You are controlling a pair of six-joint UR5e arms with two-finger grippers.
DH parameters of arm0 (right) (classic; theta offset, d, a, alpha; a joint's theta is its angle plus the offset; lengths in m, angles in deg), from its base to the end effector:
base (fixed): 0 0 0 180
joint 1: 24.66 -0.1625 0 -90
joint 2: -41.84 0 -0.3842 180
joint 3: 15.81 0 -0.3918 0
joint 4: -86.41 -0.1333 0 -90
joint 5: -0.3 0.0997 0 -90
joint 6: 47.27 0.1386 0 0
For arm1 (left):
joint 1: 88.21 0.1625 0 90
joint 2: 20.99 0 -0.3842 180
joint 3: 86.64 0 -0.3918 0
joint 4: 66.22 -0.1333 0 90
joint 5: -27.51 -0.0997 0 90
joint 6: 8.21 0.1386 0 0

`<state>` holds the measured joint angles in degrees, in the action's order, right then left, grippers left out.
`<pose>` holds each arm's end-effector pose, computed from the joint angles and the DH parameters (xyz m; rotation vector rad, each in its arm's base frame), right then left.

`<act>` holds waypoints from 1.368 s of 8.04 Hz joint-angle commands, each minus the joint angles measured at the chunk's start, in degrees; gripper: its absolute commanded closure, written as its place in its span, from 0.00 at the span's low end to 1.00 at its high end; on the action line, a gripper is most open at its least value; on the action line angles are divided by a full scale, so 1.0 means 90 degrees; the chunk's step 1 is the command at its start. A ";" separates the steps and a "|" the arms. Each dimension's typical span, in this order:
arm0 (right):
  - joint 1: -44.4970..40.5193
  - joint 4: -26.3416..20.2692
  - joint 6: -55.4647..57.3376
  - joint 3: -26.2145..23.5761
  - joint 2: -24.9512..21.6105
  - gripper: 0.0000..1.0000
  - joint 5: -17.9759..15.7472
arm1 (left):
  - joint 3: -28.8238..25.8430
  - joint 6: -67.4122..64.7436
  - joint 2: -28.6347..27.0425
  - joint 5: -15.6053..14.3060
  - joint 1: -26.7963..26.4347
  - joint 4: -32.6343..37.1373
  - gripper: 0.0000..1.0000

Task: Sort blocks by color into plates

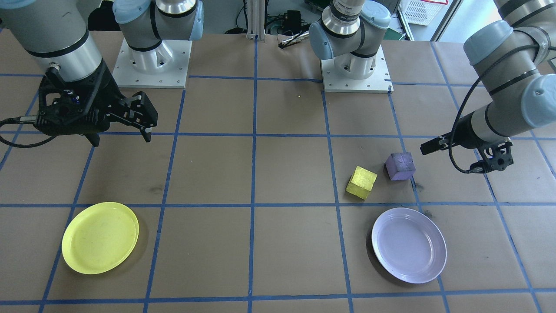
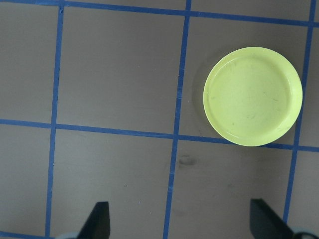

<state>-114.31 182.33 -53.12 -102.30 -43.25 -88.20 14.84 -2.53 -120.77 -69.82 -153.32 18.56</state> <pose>0.1337 -0.5357 0.4055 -0.1512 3.1136 -0.1250 0.1006 -0.4915 0.2394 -0.4829 3.0190 0.4671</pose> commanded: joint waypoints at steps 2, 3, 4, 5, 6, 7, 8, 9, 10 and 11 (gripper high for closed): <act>0.0000 -0.0003 0.0005 0.0000 0.0001 0.00 0.0000 | 0.0207 -0.0085 -0.0622 -0.0123 -0.0225 -0.0973 0.00; 0.0000 -0.0003 0.0005 0.0000 0.0001 0.00 0.0000 | 0.0431 -0.0085 -0.0457 -0.0113 -0.0333 -0.0982 0.00; 0.0000 -0.0003 -0.0004 0.0000 0.0001 0.00 0.0000 | 0.0549 -0.0076 -0.0388 -0.0113 -0.0363 -0.0973 0.00; 0.0000 -0.0003 0.0005 0.0000 0.0001 0.00 0.0000 | 0.0560 0.0031 -0.0523 -0.0123 -0.0305 -0.0973 0.00; 0.0000 -0.0003 0.0015 0.0000 0.0001 0.00 0.0000 | 0.0618 0.0090 -0.0495 -0.0142 -0.0353 -0.0934 0.00; 0.0000 -0.0003 0.0015 0.0000 -0.0009 0.00 0.0000 | 0.0802 0.0216 -0.0495 -0.0162 -0.0353 -0.0943 0.00; 0.0000 -0.0003 0.0015 0.0000 0.0001 0.00 0.0000 | 0.0862 0.0275 -0.0495 -0.0152 -0.0353 -0.0944 0.00; 0.0000 -0.0003 0.0015 0.0000 0.0001 0.00 0.0000 | 0.0892 0.0566 -0.0495 -0.0133 -0.0353 -0.0953 0.00; 0.0000 -0.0003 0.0015 0.0000 0.0001 0.00 0.0000 | 0.0892 0.0656 -0.0601 -0.0152 -0.0344 -0.0973 0.00; 0.0000 -0.0003 0.0015 0.0000 0.0001 0.00 0.0000 | 0.0883 0.0657 -0.0631 -0.0162 -0.0344 -0.0982 0.00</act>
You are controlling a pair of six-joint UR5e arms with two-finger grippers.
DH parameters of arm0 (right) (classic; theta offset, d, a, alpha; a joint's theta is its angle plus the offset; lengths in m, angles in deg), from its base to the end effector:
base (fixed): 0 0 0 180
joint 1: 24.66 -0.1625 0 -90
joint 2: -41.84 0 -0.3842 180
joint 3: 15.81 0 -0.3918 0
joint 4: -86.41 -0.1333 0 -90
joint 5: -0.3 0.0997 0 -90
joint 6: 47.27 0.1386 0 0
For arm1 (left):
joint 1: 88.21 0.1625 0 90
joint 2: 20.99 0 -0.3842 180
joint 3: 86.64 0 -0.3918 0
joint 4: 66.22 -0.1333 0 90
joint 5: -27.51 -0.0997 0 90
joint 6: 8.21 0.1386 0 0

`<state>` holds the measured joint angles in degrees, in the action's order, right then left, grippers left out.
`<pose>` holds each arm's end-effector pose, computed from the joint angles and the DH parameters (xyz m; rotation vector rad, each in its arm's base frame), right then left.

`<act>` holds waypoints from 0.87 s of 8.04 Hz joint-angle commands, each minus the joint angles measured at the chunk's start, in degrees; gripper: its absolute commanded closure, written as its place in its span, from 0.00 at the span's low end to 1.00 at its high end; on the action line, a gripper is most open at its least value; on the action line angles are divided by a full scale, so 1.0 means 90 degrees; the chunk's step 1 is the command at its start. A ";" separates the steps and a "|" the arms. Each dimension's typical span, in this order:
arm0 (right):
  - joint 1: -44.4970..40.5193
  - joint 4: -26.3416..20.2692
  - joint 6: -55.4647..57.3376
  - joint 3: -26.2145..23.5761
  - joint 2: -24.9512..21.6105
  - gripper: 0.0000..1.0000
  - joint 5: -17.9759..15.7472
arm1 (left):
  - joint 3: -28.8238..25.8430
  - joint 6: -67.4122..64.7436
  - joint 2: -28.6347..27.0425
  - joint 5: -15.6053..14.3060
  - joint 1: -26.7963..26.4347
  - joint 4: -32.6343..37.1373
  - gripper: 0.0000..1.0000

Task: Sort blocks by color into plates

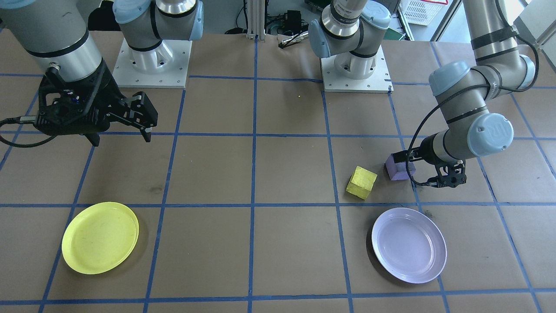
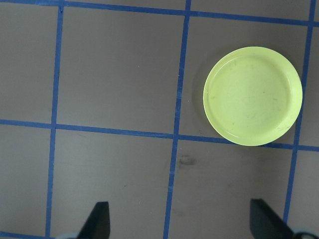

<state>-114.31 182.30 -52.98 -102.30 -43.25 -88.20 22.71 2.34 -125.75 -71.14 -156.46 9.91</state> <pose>0.1337 -0.5356 0.4054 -0.1473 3.1137 -0.1242 0.0691 -0.4767 0.1513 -0.2558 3.0299 0.5852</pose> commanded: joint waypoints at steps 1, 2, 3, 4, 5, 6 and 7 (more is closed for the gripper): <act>0.0000 0.0000 0.0000 0.0000 0.0001 0.00 0.0000 | 0.0008 0.0087 -0.0156 0.0024 0.0015 -0.0040 0.00; 0.0000 -0.0010 0.0000 0.0000 0.0001 0.00 0.0000 | -0.0002 0.0048 -0.0282 0.0044 0.0006 -0.0060 0.00; 0.0000 0.0000 0.0000 0.0000 0.0001 0.00 0.0000 | -0.0002 0.0038 -0.0361 0.0063 0.0015 -0.0070 0.00; 0.0000 -0.0010 0.0000 0.0000 0.0001 0.00 0.0000 | 0.0008 0.0019 -0.0429 0.0286 0.0015 -0.0050 0.00; 0.0000 0.0000 -0.0009 0.0000 0.0001 0.00 0.0000 | -0.0011 0.0009 -0.0469 0.0414 0.0015 -0.0060 0.00; 0.0000 0.0000 -0.0010 0.0000 0.0001 0.00 0.0000 | -0.0011 0.0019 -0.0537 0.0395 0.0025 -0.0060 0.00; 0.0000 0.0000 0.0000 0.0000 0.0001 0.00 0.0010 | -0.0002 0.0019 -0.0595 0.0405 0.0025 -0.0195 0.03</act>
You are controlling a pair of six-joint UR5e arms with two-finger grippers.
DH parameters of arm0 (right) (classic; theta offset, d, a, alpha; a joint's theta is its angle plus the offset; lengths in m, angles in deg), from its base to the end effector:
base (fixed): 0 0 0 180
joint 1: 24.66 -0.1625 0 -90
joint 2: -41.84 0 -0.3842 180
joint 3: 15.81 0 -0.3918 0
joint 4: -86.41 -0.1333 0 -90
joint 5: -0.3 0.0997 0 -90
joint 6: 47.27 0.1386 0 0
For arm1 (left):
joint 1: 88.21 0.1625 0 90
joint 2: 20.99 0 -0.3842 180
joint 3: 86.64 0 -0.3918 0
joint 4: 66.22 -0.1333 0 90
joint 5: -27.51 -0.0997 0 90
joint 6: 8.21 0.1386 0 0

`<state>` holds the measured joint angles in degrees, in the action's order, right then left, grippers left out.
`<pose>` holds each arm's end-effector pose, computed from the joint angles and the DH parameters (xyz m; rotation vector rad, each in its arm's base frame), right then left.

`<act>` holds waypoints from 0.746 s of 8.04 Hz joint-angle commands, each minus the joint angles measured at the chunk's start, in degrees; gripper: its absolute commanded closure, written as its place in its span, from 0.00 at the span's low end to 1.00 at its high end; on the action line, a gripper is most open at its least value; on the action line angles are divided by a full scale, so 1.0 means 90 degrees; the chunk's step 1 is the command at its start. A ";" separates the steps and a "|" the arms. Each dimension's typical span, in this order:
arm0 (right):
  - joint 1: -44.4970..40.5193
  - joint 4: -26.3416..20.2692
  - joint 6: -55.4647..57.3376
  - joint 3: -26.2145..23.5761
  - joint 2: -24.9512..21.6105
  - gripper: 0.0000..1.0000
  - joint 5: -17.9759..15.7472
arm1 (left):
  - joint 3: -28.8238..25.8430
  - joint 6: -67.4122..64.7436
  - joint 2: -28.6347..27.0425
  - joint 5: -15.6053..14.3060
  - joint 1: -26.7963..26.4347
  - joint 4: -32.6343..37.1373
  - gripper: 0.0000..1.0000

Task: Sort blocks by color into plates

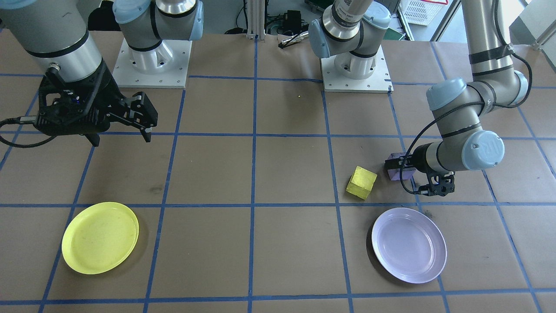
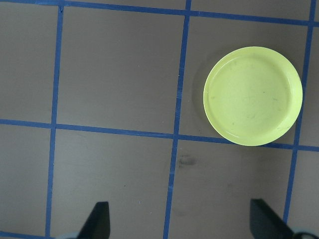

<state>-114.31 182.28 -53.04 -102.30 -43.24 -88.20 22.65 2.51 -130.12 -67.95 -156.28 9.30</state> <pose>0.1337 -0.5356 0.4053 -0.1490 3.1136 -0.1234 0.0634 -0.4790 0.1155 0.2667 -3.0321 -0.6601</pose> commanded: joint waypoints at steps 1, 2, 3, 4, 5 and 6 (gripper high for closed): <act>0.0000 0.0002 0.0007 0.0000 0.0000 0.00 0.0019 | 0.0005 0.0029 -0.0207 0.0012 0.0014 -0.0399 0.19; 0.0000 0.0011 -0.0012 0.0000 0.0000 0.00 0.0019 | -0.0005 0.0029 -0.0237 0.0002 0.0005 -0.0412 0.45; 0.0000 0.0011 -0.0003 0.0000 0.0000 0.00 0.0019 | 0.0014 0.0049 -0.0199 0.0002 0.0005 -0.0335 0.70; 0.0000 0.0011 -0.0012 0.0000 0.0000 0.00 0.0019 | 0.0005 0.0029 -0.0169 0.0002 0.0005 -0.0257 0.80; 0.0010 0.0011 -0.0012 0.0000 0.0000 0.00 0.0019 | -0.0015 0.0010 -0.0140 -0.0008 0.0005 -0.0082 0.86; 0.0020 0.0011 -0.0012 0.0000 0.0000 0.00 0.0019 | -0.0034 0.0000 -0.0101 -0.0008 -0.0015 0.0123 0.87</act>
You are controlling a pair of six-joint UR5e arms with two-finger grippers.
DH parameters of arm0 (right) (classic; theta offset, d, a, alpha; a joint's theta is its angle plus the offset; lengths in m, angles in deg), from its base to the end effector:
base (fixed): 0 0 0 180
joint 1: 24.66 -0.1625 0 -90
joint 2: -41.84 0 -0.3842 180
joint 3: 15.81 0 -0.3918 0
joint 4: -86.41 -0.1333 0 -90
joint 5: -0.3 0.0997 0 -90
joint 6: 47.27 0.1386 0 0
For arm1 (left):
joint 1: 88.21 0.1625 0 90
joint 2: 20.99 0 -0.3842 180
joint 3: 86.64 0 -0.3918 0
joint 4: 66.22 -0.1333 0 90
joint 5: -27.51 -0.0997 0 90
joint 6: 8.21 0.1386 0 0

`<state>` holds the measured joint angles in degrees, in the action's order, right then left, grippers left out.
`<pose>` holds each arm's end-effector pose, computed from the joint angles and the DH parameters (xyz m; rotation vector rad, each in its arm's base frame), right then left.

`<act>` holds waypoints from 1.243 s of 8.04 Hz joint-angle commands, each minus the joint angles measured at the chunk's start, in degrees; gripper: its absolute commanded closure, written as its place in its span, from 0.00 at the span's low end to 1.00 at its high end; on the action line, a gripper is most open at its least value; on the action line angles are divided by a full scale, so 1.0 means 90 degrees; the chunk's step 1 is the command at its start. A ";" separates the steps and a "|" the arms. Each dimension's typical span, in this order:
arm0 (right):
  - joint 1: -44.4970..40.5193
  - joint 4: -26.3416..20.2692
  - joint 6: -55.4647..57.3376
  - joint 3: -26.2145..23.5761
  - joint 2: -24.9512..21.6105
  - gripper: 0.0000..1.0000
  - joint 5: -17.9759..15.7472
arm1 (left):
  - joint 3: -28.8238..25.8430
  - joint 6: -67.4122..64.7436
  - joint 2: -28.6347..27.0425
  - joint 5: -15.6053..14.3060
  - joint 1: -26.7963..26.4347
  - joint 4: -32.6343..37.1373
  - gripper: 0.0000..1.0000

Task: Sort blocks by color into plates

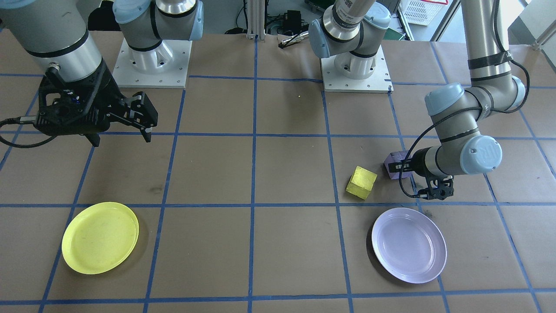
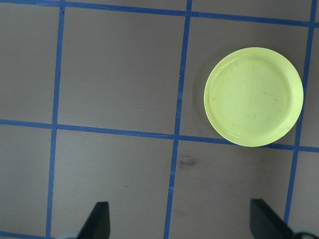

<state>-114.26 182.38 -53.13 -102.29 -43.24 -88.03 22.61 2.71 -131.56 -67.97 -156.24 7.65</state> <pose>0.1336 -0.5360 0.4056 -0.1501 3.1107 -0.1266 0.0652 -0.4824 0.1049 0.2628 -3.0345 -0.6539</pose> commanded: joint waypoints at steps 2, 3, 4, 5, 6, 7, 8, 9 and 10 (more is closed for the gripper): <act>0.0014 0.0000 0.0007 0.0000 0.0000 0.00 0.0000 | -0.0127 -0.0032 0.0255 -0.0084 -0.0038 0.0628 0.78; 0.0014 0.0000 -0.0002 0.0000 0.0000 0.00 0.0000 | -0.0475 -0.0061 0.0332 -0.0045 -0.0087 0.0824 0.81; 0.0014 -0.0009 -0.0003 0.0000 0.0000 0.00 0.0000 | -0.1117 -0.0052 0.0275 -0.0054 -0.0174 0.1444 0.81; 0.0024 0.0000 -0.0012 0.0000 0.0000 0.00 -0.0009 | -0.1810 -0.0071 0.0081 -0.0016 -0.0262 0.1770 0.80; 0.0024 -0.0009 0.0017 0.0000 0.0010 0.00 0.0029 | -0.2368 -0.0216 -0.0220 0.0120 -0.0408 0.1773 0.81; 0.0024 -0.0009 0.0017 0.0000 0.0019 0.00 0.0039 | -0.2760 -0.0450 -0.0504 0.0469 -0.0467 0.1705 0.81; 0.0024 -0.0009 0.0017 0.0000 0.0019 0.00 0.0030 | -0.3102 -0.0394 -0.0864 0.0415 -0.0468 0.1569 0.81; 0.0024 -0.0009 -0.0002 0.0000 0.0019 0.00 0.0020 | -0.3444 -0.0365 -0.1158 0.0414 -0.0468 0.1558 0.80; 0.0024 -0.0029 0.0007 0.0000 0.0010 0.00 0.0000 | -0.3689 -0.0306 -0.1412 0.0414 -0.0468 0.1548 0.76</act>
<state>-114.05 182.29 -53.06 -102.30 -43.09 -87.81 -5.67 -0.58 -139.68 -64.44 -160.36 21.99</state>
